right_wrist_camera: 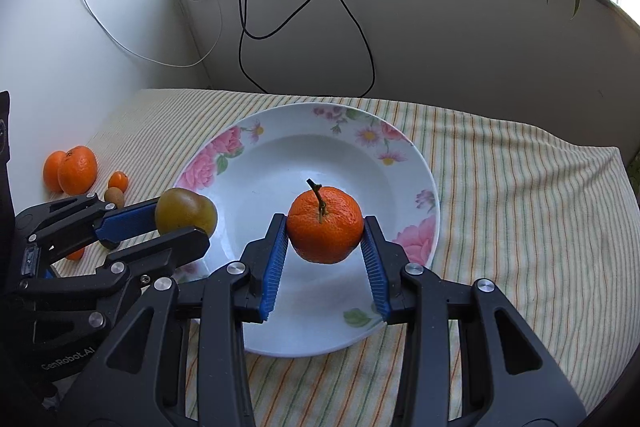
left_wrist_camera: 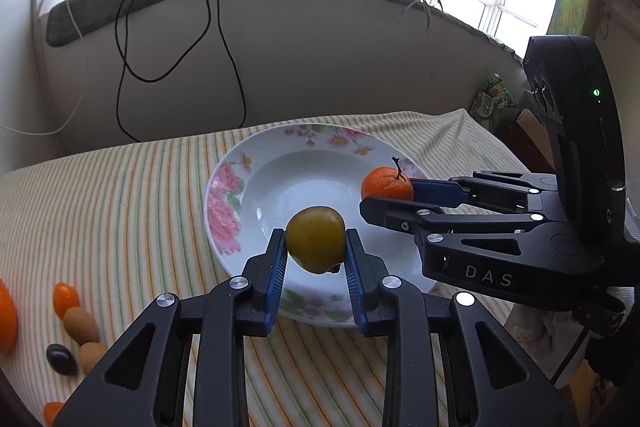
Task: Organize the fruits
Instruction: 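Carry the greenish fruit with the left tool while the right tool carries the tangerine over the plate, then open the left tool onto the plate while the right tool releases the tangerine there, then move both tools to the large orange beside the wall, then grasp the large orange with the right tool while the left tool braces its other side, then carry the large orange with the right tool and lower it onto the plate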
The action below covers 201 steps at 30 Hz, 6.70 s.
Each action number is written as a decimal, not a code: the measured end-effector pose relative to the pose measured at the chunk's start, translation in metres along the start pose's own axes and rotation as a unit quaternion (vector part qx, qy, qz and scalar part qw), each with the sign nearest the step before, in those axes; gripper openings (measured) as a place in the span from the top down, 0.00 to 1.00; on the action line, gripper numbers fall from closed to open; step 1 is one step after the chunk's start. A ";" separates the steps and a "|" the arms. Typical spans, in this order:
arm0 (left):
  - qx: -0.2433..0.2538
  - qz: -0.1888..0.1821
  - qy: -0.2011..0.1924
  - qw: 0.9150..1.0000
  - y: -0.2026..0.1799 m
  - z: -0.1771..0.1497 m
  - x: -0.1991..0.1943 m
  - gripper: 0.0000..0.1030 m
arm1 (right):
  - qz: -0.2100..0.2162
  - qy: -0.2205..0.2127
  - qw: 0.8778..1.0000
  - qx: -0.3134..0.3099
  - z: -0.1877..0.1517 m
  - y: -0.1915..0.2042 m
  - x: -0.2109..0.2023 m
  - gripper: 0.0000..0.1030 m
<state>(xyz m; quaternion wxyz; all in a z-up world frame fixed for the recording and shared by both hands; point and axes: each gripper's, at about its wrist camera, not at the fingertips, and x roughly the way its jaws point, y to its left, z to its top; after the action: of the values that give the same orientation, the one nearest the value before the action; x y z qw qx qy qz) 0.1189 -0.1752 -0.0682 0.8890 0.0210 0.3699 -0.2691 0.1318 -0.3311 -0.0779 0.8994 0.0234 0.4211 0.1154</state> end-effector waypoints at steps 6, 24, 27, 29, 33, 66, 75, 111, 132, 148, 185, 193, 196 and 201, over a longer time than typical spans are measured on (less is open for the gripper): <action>0.007 -0.003 0.017 1.000 -0.001 -0.001 0.010 0.74 | 0.007 0.003 1.000 0.006 0.003 -0.009 0.003 0.62; 0.019 -0.018 0.030 0.999 -0.006 -0.001 0.018 0.54 | 0.006 0.012 1.000 0.004 0.004 -0.010 0.006 0.62; 0.019 -0.017 0.029 0.999 -0.005 -0.001 0.018 0.52 | 0.006 0.011 1.000 0.004 0.004 -0.009 0.004 0.58; 0.016 -0.016 0.029 0.999 -0.004 -0.001 0.018 0.52 | 0.002 0.004 1.000 0.001 0.005 -0.007 0.001 0.43; 0.010 -0.016 0.030 0.999 -0.001 -0.002 0.017 0.52 | -0.011 -0.008 1.000 -0.008 0.006 -0.003 -0.006 0.38; -0.055 0.080 -0.059 0.994 0.056 -0.021 -0.090 0.52 | 0.051 -0.049 0.997 -0.044 0.036 0.074 -0.047 0.22; -0.098 0.132 -0.079 0.983 0.096 -0.046 -0.131 0.45 | 0.109 -0.035 0.991 -0.074 0.062 0.128 -0.030 0.15; -0.274 0.155 -0.073 0.946 0.207 -0.107 -0.139 0.26 | 0.281 0.150 0.943 -0.092 0.083 0.265 0.113 0.15; -0.287 0.147 -0.059 0.945 0.219 -0.101 -0.129 0.34 | 0.322 0.213 0.921 -0.051 0.070 0.291 0.161 0.25; -0.284 0.148 -0.060 0.946 0.217 -0.102 -0.128 0.35 | 0.325 0.212 0.920 -0.057 0.071 0.299 0.160 0.33; -0.193 0.123 -0.087 0.969 0.127 -0.033 -0.116 0.35 | 0.315 0.146 0.938 -0.014 0.089 0.244 0.100 0.33; -0.166 0.097 -0.085 0.978 0.096 -0.009 -0.093 0.35 | 0.298 0.129 0.946 0.008 0.090 0.233 0.096 0.33; -0.153 0.084 -0.083 0.981 0.083 0.001 -0.083 0.35 | 0.289 0.122 0.949 0.019 0.091 0.208 0.087 0.33; -0.139 0.065 -0.080 0.985 0.066 0.015 -0.065 0.35 | 0.274 0.112 0.955 0.035 0.092 0.170 0.072 0.33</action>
<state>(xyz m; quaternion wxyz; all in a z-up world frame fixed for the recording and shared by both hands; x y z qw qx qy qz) 0.1230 -0.0918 -0.0245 0.9257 -0.1002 0.3289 -0.1580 0.2147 -0.1447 -0.0486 0.7791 0.1566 0.5000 0.3443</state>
